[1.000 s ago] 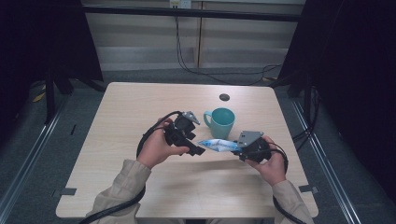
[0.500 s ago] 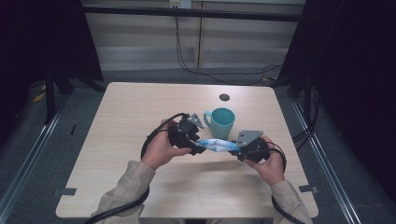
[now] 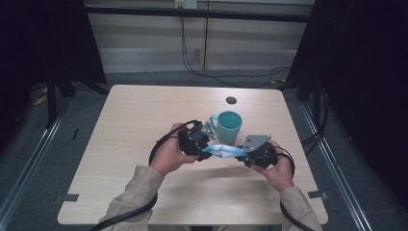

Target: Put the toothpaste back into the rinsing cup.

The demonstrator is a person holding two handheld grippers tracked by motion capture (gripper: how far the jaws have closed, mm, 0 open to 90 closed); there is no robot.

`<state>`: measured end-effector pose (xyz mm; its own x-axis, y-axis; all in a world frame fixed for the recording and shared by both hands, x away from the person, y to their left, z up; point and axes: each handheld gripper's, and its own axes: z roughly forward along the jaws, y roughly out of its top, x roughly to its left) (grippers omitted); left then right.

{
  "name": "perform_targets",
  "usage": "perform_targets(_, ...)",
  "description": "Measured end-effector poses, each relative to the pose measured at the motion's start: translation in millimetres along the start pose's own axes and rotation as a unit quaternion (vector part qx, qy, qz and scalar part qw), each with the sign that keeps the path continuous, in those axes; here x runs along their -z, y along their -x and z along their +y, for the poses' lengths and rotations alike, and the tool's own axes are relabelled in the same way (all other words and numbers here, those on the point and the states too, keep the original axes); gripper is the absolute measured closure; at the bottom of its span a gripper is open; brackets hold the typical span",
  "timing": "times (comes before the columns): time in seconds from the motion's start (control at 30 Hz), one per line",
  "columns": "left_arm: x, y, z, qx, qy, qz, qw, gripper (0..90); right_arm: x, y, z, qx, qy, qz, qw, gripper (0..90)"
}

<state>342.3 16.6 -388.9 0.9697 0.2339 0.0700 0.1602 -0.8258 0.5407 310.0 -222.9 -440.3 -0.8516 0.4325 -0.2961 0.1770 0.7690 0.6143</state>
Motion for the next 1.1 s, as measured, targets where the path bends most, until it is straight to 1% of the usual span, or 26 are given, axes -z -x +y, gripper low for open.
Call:
perform_targets(0.07, 0.5, 0.7, 0.4, -0.002, -0.002, 0.002, 1.0000, 63.8, -0.4, 0.4, -0.4, -0.002, 0.002, 0.005, 1.0000, 64.7)
perform_targets(0.1, 1.3, 2.4, 1.9, -0.009, -0.007, 0.006, 0.9999, 64.9, -0.4, 0.2, -0.7, -0.006, 0.004, 0.004, 1.0000, 64.4)
perform_targets(0.13, 1.3, 2.4, 1.9, -0.009, -0.007, 0.006, 0.9999, 66.2, -0.4, 0.2, -0.7, -0.006, 0.004, 0.004, 1.0000, 64.4)
perform_targets(0.17, 2.7, 3.6, 3.5, -0.013, -0.014, 0.005, 0.9998, 67.4, -0.3, 0.9, -1.0, -0.007, 0.005, 0.010, 0.9999, 63.9)
perform_targets(0.2, 2.7, 3.6, 3.5, -0.013, -0.014, 0.005, 0.9998, 68.4, -0.3, 0.9, -1.0, -0.007, 0.005, 0.010, 0.9999, 63.9)
perform_targets(0.27, 4.5, 4.2, 4.7, -0.015, -0.014, 0.005, 0.9998, 70.5, 0.0, 2.1, -2.2, -0.011, 0.010, 0.020, 0.9997, 63.0)
perform_targets(0.33, 7.2, 5.6, 6.5, -0.015, -0.016, -0.001, 0.9998, 72.6, 0.4, 2.8, -3.3, -0.016, 0.014, 0.027, 0.9994, 61.6)
perform_targets(0.37, 8.2, 6.4, 7.1, -0.017, -0.017, -0.007, 0.9997, 74.5, 0.6, 3.2, -3.7, -0.013, 0.016, 0.028, 0.9994, 60.9)
perform_targets(0.4, 8.2, 6.4, 7.1, -0.017, -0.017, -0.007, 0.9997, 76.5, 0.6, 3.2, -3.7, -0.013, 0.016, 0.028, 0.9994, 60.9)
perform_targets(0.43, 9.3, 7.1, 8.0, -0.019, -0.014, -0.012, 0.9996, 76.5, 0.4, 3.3, -4.0, -0.012, 0.015, 0.032, 0.9993, 59.8)
perform_targets(0.47, 10.9, 7.9, 9.4, -0.016, -0.010, -0.024, 0.9995, 79.1, 0.2, 3.3, -4.3, -0.012, 0.012, 0.033, 0.9993, 57.2)
perform_targets(0.5, 12.9, 10.5, 13.0, -0.030, -0.016, -0.021, 0.9992, 81.3, -0.6, 3.6, -6.0, -0.015, 0.015, 0.035, 0.9992, 56.1)
perform_targets(0.53, 12.9, 10.5, 13.0, -0.030, -0.016, -0.021, 0.9992, 81.8, -0.6, 3.6, -6.0, -0.015, 0.015, 0.035, 0.9992, 56.1)
perform_targets(0.57, 13.2, 11.7, 14.6, -0.022, -0.017, -0.024, 0.9993, 82.2, -1.1, 3.3, -7.8, -0.019, 0.019, 0.039, 0.9989, 56.1)
perform_targets(0.6, 13.2, 11.7, 14.6, -0.022, -0.017, -0.024, 0.9993, 82.6, -1.6, 2.9, -8.5, -0.017, 0.021, 0.041, 0.9988, 55.8)
perform_targets(0.63, 14.5, 10.4, 14.6, -0.023, -0.018, -0.035, 0.9990, 83.0, -1.4, 2.2, -9.2, -0.019, 0.024, 0.041, 0.9987, 54.6)
perform_targets(0.67, 14.5, 10.4, 14.6, -0.023, -0.018, -0.035, 0.9990, 83.6, -1.4, 2.2, -9.2, -0.019, 0.024, 0.041, 0.9987, 54.6)
perform_targets(0.7, 16.1, 10.5, 15.1, -0.018, -0.012, -0.046, 0.9987, 84.3, -1.7, 1.5, -10.8, -0.020, 0.033, 0.044, 0.9983, 51.1)
perform_targets(0.73, 16.1, 10.5, 15.1, -0.018, -0.012, -0.046, 0.9987, 84.8, -1.7, 1.5, -10.8, -0.020, 0.033, 0.044, 0.9983, 51.1)
perform_targets(0.77, 16.9, 11.7, 16.3, -0.023, -0.011, -0.045, 0.9986, 84.8, -1.8, 0.9, -11.1, -0.019, 0.034, 0.044, 0.9983, 49.9)
perform_targets(0.8, 17.7, 12.2, 17.8, -0.026, -0.010, -0.045, 0.9986, 85.5, -2.6, 0.0, -11.1, -0.020, 0.034, 0.047, 0.9982, 45.4)
perform_targets(0.87, 17.9, 12.8, 18.3, -0.025, -0.008, -0.042, 0.9988, 85.7, -2.7, 0.4, -10.8, -0.020, 0.035, 0.045, 0.9982, 44.6)
perform_targets(0.93, 18.5, 12.7, 19.1, -0.025, -0.005, -0.042, 0.9988, 85.9, -2.1, 0.9, -11.8, -0.026, 0.042, 0.042, 0.9979, 43.0)
perform_targets(0.97, 19.1, 12.8, 19.5, -0.027, -0.003, -0.041, 0.9988, 85.9, -2.1, 0.9, -11.8, -0.026, 0.042, 0.042, 0.9979, 43.0)
perform_targets(1.03, 20.6, 12.8, 20.5, -0.027, 0.002, -0.041, 0.9988, 86.0, -0.8, 1.7, -12.7, -0.029, 0.051, 0.039, 0.9975, 41.2)
perform_targets(1.1, 21.8, 12.0, 21.7, -0.026, 0.004, -0.040, 0.9988, 86.0, 1.1, 2.2, -12.9, -0.036, 0.063, 0.039, 0.9966, 36.3)
